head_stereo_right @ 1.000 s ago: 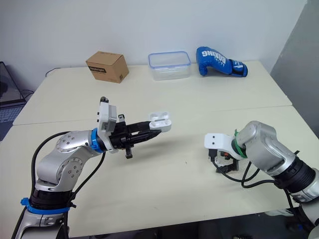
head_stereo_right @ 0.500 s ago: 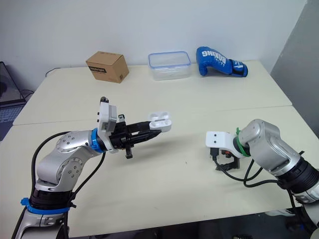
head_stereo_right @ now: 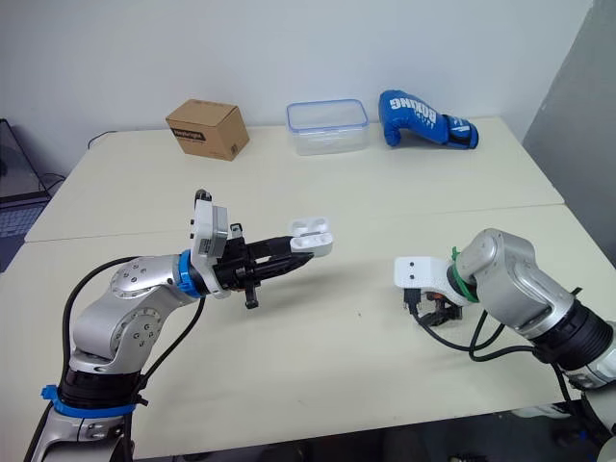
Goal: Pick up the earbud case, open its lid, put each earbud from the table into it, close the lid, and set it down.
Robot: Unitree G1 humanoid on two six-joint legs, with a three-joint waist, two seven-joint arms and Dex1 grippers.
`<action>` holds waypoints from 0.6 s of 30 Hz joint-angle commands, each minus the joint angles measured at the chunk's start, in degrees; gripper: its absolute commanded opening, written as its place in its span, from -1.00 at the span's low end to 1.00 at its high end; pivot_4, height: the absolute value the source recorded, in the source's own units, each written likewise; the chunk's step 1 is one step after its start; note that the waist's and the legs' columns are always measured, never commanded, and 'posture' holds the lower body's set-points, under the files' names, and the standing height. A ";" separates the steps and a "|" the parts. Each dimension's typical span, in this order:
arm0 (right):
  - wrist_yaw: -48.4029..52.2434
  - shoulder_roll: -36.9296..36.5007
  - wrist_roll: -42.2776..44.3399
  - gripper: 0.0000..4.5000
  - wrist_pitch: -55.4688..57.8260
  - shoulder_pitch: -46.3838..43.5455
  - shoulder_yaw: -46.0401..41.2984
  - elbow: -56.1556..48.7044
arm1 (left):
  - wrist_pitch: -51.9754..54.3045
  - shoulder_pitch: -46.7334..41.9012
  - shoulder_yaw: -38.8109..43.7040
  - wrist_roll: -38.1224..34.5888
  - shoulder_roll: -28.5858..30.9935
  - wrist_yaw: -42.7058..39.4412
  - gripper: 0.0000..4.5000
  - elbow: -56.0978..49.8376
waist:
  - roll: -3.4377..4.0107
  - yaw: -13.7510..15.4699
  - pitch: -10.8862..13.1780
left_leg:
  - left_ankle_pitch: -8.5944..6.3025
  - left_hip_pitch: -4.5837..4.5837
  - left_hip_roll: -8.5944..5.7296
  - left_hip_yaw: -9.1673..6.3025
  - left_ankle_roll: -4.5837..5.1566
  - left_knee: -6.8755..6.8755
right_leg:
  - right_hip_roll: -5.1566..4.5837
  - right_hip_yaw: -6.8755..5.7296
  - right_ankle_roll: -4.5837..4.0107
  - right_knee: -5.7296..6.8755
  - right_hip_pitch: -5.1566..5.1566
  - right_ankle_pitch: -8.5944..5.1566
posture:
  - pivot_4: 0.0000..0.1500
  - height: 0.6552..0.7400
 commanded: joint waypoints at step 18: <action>1.60 0.73 -3.68 -0.17 4.73 -1.77 3.42 -1.74 | -0.55 0.04 0.16 -0.48 -0.06 1.04 -0.65 -2.35 | 0.00 0.01 0.00 | 0.00 0.00 0.00 0.00 0.00 0.00 | 0.00 0.00 0.00 0.00 0.00 0.00 | 1.00 1.00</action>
